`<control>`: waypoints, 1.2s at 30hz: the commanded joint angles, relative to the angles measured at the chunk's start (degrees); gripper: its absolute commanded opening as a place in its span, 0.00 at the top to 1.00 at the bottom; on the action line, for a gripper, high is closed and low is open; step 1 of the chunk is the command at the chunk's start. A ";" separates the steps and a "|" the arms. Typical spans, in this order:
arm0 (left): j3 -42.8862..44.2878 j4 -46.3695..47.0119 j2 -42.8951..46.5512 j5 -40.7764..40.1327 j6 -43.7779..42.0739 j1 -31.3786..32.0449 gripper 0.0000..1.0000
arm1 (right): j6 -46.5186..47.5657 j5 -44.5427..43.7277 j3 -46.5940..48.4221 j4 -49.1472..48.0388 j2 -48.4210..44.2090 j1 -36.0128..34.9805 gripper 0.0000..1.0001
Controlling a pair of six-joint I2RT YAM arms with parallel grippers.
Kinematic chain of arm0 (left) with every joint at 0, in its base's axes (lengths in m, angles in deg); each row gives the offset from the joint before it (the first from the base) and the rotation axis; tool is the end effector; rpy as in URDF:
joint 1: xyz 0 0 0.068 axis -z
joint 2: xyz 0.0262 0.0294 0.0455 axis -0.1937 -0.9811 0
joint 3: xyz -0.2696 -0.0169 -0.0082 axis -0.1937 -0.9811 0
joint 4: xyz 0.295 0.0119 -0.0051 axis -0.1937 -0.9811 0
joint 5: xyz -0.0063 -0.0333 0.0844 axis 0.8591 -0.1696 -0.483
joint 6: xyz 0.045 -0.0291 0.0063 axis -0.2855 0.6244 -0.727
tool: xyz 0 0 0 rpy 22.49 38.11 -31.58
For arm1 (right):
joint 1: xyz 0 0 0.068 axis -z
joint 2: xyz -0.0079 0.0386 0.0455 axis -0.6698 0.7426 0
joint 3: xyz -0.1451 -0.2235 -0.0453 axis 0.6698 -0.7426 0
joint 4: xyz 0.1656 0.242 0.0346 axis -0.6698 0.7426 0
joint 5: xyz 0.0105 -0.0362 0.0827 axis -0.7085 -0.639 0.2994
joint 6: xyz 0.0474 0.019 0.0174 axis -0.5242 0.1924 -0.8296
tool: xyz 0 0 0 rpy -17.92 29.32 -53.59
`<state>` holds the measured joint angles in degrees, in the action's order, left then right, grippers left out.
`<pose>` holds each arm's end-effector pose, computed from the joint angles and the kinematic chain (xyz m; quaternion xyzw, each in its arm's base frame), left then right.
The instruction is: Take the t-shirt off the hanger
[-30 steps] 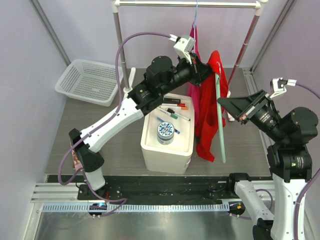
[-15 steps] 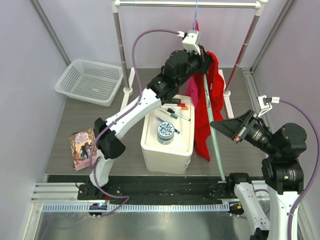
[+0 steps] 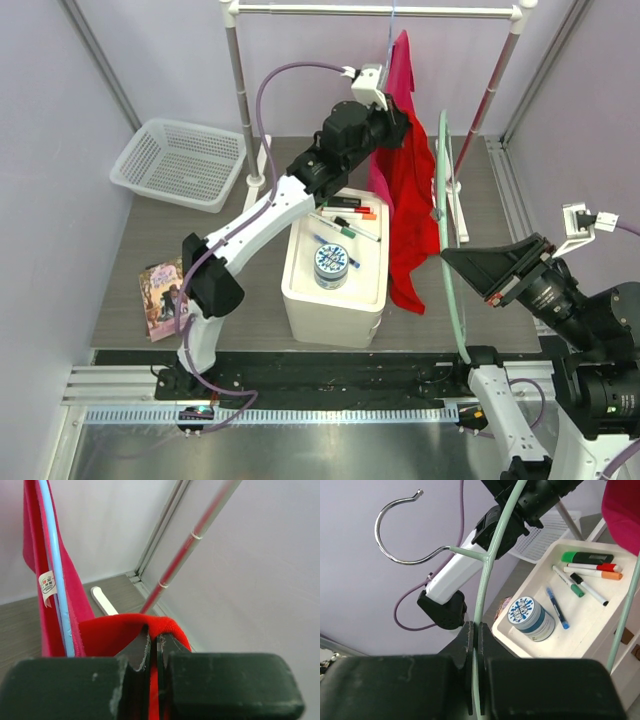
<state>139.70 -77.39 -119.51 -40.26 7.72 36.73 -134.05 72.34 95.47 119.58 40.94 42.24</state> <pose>0.3529 -0.3846 0.4466 0.0834 0.6775 -0.4137 0.6024 0.0325 0.0241 0.5133 -0.0009 0.6722 0.5023 0.5439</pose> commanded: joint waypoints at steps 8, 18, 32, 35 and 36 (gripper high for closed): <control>-4.49 -1.74 9.07 5.77 2.77 -0.09 1.00 | -5.56 -5.39 -3.45 -10.12 8.23 -0.19 0.99; -5.81 -6.13 12.68 10.17 1.63 -0.17 1.00 | -12.43 -9.25 4.62 -22.97 27.38 -0.19 0.99; -8.45 -8.51 15.76 14.74 4.26 0.00 1.00 | -21.66 -12.07 18.25 -38.34 48.48 4.11 0.99; -8.45 -8.77 15.67 15.18 4.88 0.00 1.00 | -22.62 -12.25 20.62 -38.53 50.24 6.58 0.99; -8.36 -8.86 15.58 15.27 5.05 0.09 1.00 | -23.33 -11.37 20.98 -39.66 51.56 7.10 0.99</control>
<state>130.87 -87.42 -106.99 -27.11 11.37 36.71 -154.09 60.50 111.60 88.48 90.95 47.02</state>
